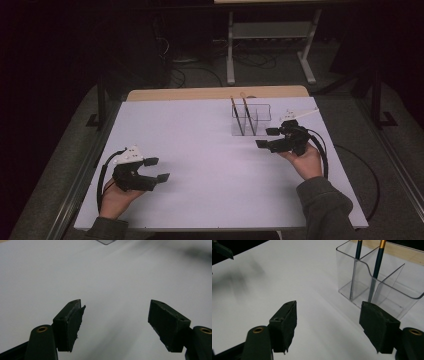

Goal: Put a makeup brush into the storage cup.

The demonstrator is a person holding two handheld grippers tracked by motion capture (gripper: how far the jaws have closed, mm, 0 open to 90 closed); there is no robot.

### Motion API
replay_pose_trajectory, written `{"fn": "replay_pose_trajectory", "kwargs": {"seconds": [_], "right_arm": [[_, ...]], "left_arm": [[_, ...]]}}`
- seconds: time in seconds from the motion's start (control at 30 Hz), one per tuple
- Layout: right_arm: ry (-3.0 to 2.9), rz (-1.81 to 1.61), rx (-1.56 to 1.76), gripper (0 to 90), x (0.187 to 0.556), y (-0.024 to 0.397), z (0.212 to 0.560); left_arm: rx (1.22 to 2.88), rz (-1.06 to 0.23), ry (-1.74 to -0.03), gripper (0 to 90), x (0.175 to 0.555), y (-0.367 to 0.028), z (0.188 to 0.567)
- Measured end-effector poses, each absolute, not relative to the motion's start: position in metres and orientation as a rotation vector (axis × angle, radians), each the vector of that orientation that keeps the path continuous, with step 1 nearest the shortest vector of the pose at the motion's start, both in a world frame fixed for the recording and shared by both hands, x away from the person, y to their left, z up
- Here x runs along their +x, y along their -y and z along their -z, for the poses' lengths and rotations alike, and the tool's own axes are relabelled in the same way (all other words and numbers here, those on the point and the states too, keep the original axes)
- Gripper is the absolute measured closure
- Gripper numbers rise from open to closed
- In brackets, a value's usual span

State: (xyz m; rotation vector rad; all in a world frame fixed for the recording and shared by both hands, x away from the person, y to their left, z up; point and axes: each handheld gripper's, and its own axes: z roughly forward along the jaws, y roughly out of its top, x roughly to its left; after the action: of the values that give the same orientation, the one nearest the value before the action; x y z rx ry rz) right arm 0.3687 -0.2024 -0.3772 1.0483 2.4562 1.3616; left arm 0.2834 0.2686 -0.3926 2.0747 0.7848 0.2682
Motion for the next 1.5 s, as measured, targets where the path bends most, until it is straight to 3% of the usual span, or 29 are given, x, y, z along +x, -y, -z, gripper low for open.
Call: {"fn": "replay_pose_trajectory", "kwargs": {"seconds": [1.5], "right_arm": [[-2.410,-1.369,1.052,23.9,0.317,0.213,0.404]], "left_arm": [[2.075,-0.265,-0.783,23.6,0.279,-0.260,0.396]]}}
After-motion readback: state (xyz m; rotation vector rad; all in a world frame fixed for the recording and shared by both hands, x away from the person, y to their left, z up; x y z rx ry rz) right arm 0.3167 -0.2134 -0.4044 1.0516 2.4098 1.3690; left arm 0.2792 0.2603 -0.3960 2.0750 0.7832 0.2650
